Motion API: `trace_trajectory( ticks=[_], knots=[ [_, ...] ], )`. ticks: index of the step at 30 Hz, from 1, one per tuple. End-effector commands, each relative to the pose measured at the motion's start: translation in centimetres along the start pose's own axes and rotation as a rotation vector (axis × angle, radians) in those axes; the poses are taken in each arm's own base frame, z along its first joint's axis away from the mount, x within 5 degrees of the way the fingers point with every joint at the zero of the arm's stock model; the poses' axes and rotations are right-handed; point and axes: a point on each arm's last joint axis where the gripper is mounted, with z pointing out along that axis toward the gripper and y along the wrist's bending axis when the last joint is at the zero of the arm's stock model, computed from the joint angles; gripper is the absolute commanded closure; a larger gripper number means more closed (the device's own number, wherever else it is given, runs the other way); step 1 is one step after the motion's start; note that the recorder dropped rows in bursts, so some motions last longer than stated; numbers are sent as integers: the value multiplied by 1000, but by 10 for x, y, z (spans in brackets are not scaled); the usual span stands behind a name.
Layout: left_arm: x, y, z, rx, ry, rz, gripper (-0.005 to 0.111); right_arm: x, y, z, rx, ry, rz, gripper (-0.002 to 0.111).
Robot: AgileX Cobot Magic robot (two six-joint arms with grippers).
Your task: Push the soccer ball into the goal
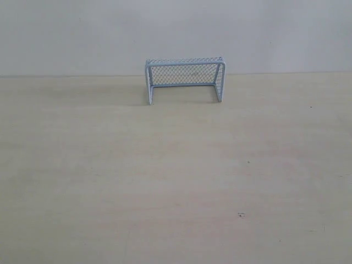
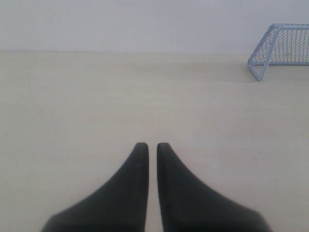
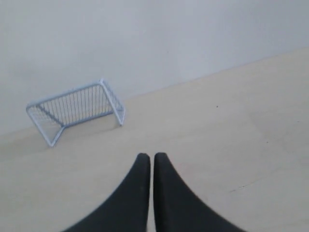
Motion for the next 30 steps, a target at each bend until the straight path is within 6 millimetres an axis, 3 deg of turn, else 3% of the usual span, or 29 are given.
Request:
trace_trajectory(
  ticks=[1,8,15,20,26,30],
  knots=[
    [-1,0,-1,-2,-4,-7,100,4,-9,-2,101,4,45,108],
    [-1,0,-1,-2,-4,-7,100,9,-19,-4,217,59,3,108],
    [-1,0,-1,-2,-4,-7,100,9,-18,-4,205,66,11,108],
    [-1,0,-1,-2,-4,-7,100,6,-8,-2,96,27,76,108],
    [-1,0,-1,-2,-4,-7,100,-8,15,-4,-166,-108,187,108],
    [-1,0,-1,-2,-4,-7,100,-10,17,-4,-186,-128,159,108]
  ],
)
